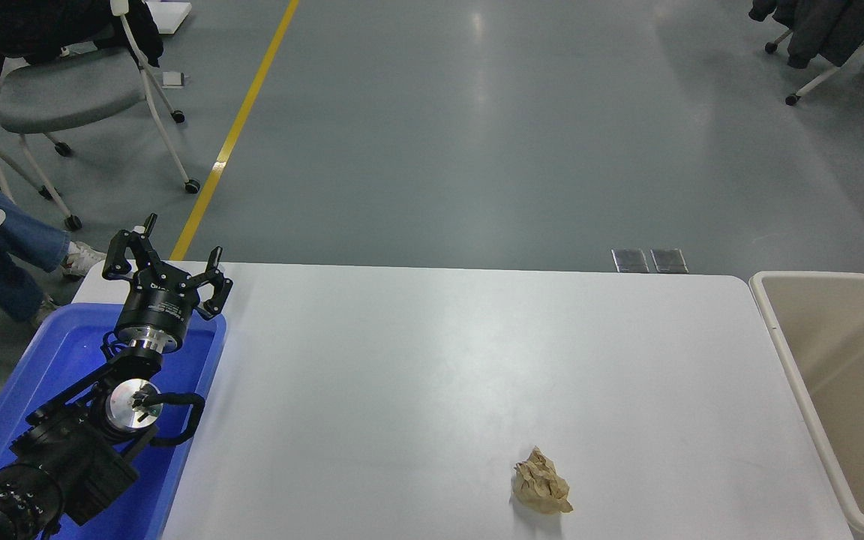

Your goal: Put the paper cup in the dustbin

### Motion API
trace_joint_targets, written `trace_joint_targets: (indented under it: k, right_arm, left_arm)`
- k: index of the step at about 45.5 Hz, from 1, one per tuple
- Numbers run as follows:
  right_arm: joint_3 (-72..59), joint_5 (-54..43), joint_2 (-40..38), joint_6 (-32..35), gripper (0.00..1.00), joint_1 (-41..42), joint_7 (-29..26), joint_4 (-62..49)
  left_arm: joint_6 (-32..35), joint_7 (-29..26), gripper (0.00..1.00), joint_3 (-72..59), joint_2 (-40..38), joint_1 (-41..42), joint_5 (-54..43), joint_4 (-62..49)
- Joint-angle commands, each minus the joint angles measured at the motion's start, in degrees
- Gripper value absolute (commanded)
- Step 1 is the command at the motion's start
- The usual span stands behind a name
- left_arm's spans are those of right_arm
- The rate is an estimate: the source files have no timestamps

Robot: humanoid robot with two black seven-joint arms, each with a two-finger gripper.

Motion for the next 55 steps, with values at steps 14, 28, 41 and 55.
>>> trace_joint_targets:
  k: [14, 28, 41, 55]
  right_arm:
    - [2.27, 1.75, 2.35, -2.70, 0.15, -2.12, -1.91, -0.63]
    - [2.62, 1.84, 2.36, -3.14, 1.00, -1.51, -1.82, -0.80]
    - [2.44, 1.84, 2.18, -3.49, 1.00, 2.44, -1.38, -1.59]
    - [2.71, 1.93, 2.53, -2.43, 1.00, 1.83, -1.65, -2.74]
  left_arm:
    - [0.00, 0.00, 1.00, 0.00, 0.00, 0.00, 0.00, 0.00]
    - [0.00, 0.00, 1.00, 0.00, 0.00, 0.00, 0.00, 0.00]
    - [0.00, 0.00, 1.00, 0.00, 0.00, 0.00, 0.00, 0.00]
    - [0.00, 0.00, 1.00, 0.00, 0.08, 0.00, 0.00, 0.00]
